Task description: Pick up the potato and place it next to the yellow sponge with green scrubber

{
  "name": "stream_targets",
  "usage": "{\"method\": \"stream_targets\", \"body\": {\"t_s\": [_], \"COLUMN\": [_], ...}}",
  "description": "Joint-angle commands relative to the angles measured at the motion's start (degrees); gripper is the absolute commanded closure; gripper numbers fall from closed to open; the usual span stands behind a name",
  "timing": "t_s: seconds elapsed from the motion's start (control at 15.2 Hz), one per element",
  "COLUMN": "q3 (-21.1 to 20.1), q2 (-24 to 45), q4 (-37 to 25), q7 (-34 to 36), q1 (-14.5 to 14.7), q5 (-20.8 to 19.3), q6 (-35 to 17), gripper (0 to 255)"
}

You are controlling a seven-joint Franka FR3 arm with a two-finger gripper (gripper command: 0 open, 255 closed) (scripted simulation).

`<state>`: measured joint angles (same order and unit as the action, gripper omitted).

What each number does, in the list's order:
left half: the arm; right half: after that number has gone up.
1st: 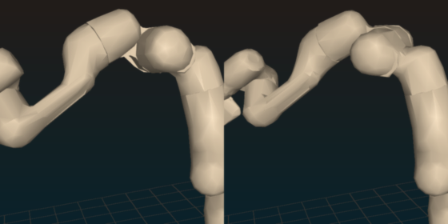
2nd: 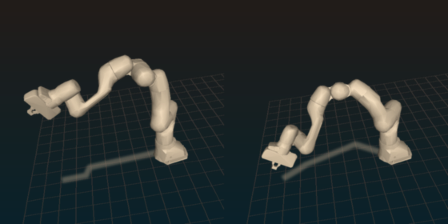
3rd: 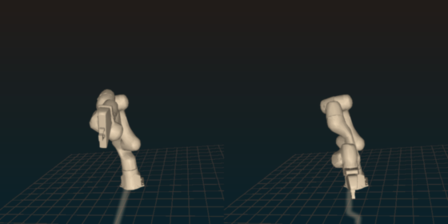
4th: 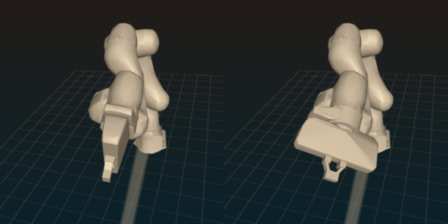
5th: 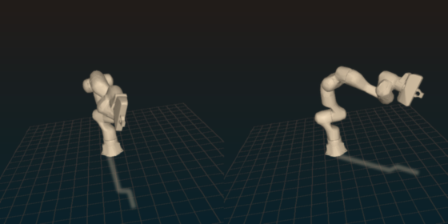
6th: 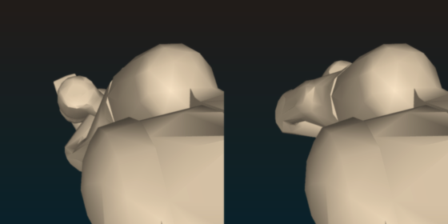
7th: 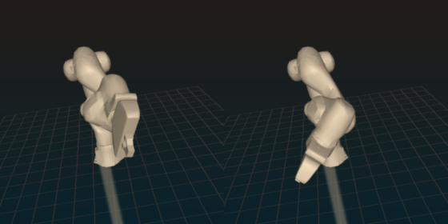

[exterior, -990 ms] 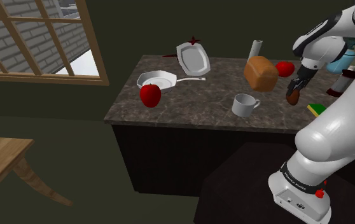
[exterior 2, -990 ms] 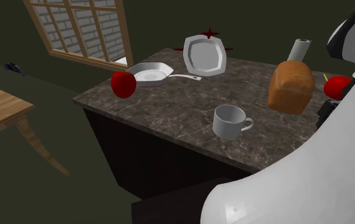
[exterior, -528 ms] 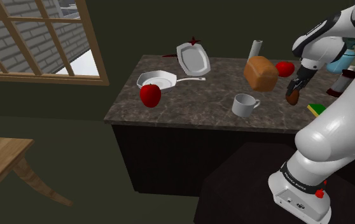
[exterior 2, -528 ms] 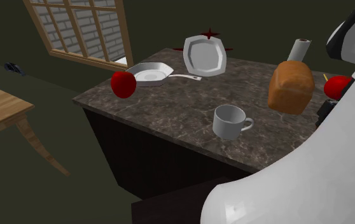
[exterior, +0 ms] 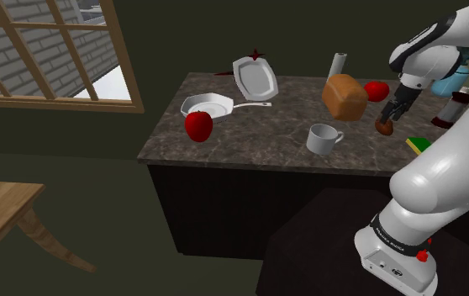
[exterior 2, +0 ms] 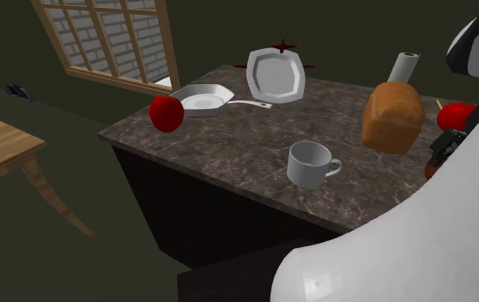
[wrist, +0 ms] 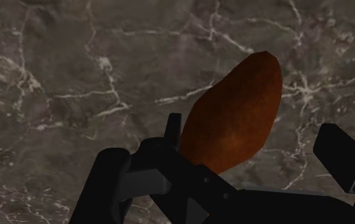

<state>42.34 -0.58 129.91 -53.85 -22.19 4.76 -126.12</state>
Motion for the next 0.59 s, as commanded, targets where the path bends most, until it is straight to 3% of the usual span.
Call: {"method": "stream_targets", "body": {"t_s": [0.0,0.53], "q3": [0.1,0.0], "q2": [-2.0,-2.9], "q4": [-1.9,-2.8], "q7": [1.2,1.7], "q1": [-0.1,-0.2], "q5": [-1.9,-2.6], "q6": [3.4,4.9], "gripper": [0,0]}}
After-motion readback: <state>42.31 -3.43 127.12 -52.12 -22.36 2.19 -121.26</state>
